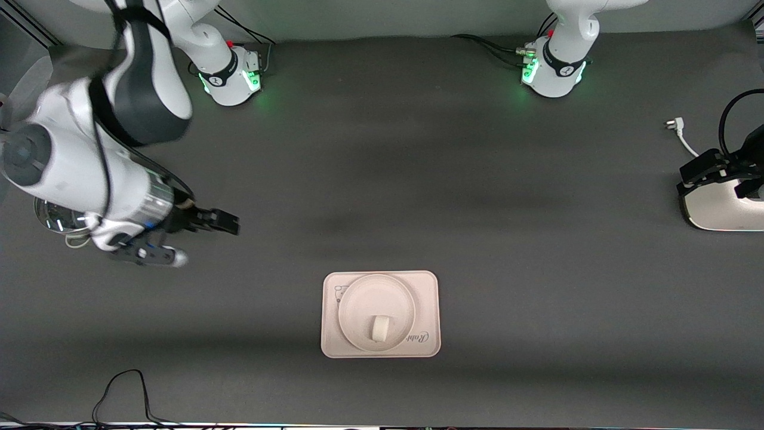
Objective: Place bun in plate and plate on tray
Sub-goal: 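Withdraw the right gripper away from the tray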
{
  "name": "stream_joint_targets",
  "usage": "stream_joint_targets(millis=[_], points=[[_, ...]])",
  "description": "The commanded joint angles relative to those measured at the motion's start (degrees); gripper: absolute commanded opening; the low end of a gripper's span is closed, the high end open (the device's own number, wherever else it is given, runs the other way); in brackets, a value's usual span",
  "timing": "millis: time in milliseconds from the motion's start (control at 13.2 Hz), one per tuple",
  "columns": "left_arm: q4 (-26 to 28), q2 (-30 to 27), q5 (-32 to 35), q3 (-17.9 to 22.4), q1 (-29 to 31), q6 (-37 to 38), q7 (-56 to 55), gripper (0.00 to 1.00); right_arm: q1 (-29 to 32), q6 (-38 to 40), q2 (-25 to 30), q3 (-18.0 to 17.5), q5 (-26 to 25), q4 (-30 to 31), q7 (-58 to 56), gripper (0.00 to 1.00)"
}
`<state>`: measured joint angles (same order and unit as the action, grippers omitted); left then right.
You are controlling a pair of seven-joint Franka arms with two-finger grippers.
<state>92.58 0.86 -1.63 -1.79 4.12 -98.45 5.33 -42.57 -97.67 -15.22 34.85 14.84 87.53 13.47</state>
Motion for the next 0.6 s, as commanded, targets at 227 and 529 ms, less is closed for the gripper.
stream_joint_targets(millis=[227,529], points=[[-2.49,0.72,-0.21,0.3,-1.22,1.68,0.29,1.0,1.16,2.92,6.08,2.86,-3.15,1.07,-6.68,1.0],[-2.66,0.9,0.05,0.38,-1.66,2.3,0.03,1.0,13.19,6.69,9.42,-4.78,-3.32,1.15,-12.4,1.0]])
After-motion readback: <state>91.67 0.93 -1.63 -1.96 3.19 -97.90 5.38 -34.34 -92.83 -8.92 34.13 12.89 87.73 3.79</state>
